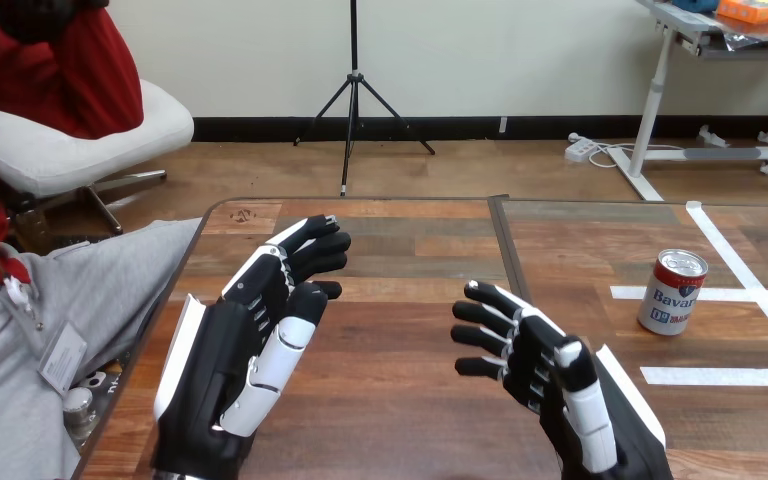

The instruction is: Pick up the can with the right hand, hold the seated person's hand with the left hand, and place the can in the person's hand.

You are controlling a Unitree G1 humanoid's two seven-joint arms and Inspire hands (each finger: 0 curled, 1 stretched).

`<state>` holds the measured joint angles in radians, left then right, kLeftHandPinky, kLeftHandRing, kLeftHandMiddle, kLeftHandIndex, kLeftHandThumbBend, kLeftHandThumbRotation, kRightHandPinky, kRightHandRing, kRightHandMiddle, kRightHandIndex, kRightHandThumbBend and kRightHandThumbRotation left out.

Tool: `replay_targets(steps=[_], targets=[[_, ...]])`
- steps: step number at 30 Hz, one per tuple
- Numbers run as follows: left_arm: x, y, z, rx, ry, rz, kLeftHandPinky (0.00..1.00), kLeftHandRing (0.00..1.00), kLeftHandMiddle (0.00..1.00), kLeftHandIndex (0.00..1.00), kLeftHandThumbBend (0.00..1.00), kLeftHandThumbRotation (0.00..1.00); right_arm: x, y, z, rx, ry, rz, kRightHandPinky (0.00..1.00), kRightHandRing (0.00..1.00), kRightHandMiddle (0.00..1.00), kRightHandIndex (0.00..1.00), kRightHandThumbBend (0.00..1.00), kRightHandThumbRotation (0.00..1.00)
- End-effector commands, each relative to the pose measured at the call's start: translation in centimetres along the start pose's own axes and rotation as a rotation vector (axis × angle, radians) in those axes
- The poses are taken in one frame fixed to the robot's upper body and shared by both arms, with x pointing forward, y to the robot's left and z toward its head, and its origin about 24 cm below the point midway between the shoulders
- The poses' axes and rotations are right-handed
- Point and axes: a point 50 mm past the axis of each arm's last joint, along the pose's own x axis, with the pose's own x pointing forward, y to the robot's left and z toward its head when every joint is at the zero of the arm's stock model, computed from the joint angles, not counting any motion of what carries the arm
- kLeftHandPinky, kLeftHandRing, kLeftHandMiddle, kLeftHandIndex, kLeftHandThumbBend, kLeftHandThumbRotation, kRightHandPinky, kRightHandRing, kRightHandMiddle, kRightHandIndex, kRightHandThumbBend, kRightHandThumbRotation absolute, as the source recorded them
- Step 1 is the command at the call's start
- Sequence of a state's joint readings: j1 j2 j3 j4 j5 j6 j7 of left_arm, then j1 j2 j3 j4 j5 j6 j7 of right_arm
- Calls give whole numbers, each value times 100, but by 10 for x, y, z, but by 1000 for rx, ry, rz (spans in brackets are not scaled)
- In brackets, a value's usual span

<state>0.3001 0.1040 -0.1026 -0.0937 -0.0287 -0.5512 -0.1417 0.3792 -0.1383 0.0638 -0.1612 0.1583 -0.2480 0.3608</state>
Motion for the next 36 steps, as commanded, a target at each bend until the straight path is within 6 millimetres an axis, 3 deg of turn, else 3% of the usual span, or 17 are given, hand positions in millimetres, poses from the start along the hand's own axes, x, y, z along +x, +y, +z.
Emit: replay_targets(steps=[1,20,36], targets=[[9,3,15,24,-97,7,71,79,79,80,59,85,8,-2,20,-27,-126,-5,80,86,88,88,100,100],[6,8,12,25,-107,53,67,78,79,78,60,85,11,-4,20,31,-161,-61,81,86,88,87,100,100],[11,21,16,76,-124,67,69,80,79,75,60,87,36,-36,32,-160,-172,-13,84,88,90,89,100,100]])
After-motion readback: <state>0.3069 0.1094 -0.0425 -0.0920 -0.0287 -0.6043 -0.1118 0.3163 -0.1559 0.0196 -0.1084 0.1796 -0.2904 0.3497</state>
